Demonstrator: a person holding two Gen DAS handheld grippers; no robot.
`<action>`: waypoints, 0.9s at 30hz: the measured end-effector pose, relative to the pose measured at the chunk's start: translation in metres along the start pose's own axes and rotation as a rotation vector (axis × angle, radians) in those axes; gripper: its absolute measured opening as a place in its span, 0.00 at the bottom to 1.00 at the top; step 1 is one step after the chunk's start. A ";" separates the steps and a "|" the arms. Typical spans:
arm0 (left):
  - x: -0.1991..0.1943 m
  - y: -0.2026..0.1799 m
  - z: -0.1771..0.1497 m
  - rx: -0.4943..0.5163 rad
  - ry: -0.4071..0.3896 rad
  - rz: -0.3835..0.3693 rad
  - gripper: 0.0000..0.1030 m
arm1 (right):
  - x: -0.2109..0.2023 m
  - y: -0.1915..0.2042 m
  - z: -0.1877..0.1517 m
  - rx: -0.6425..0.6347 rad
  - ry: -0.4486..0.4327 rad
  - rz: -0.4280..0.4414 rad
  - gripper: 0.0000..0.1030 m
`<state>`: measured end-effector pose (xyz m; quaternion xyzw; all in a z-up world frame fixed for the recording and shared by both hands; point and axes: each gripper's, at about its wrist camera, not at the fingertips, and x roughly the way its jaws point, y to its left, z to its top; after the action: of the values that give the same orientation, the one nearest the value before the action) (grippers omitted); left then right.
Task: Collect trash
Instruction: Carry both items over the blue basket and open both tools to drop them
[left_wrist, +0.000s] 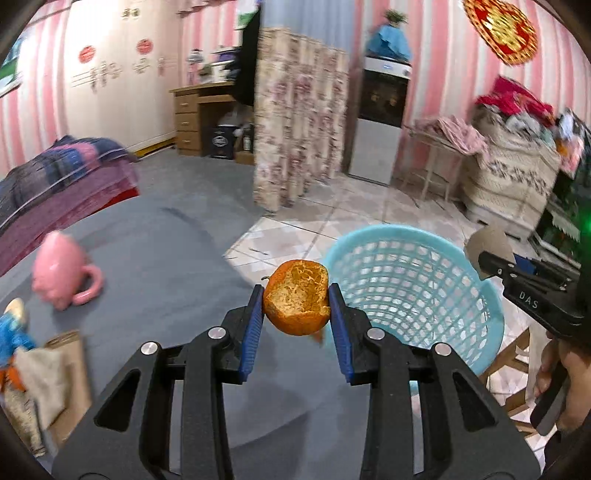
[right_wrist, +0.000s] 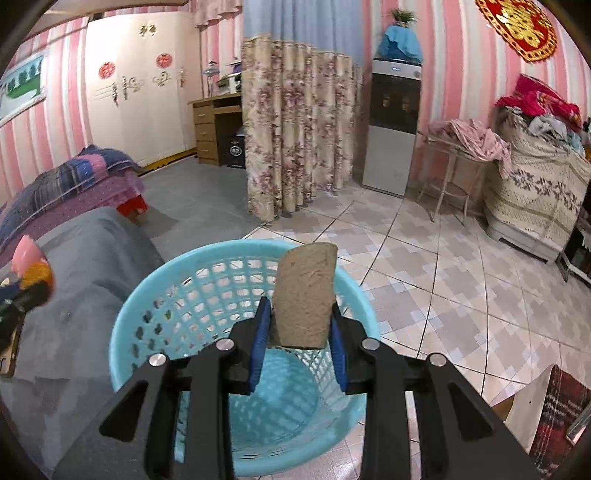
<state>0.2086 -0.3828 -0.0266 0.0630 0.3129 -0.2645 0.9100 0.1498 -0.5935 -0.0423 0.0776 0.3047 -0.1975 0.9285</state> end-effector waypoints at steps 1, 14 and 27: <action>0.008 -0.009 0.002 0.008 0.003 -0.016 0.33 | 0.002 -0.004 0.000 0.007 0.000 -0.002 0.30; 0.067 -0.057 0.028 0.060 -0.011 -0.039 0.68 | 0.014 -0.028 -0.006 0.081 -0.008 -0.007 0.30; 0.041 -0.001 0.039 -0.013 -0.076 0.086 0.90 | 0.022 -0.005 -0.008 0.072 -0.002 -0.011 0.30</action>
<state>0.2561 -0.4122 -0.0200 0.0605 0.2767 -0.2255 0.9321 0.1594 -0.6025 -0.0618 0.1089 0.2970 -0.2135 0.9243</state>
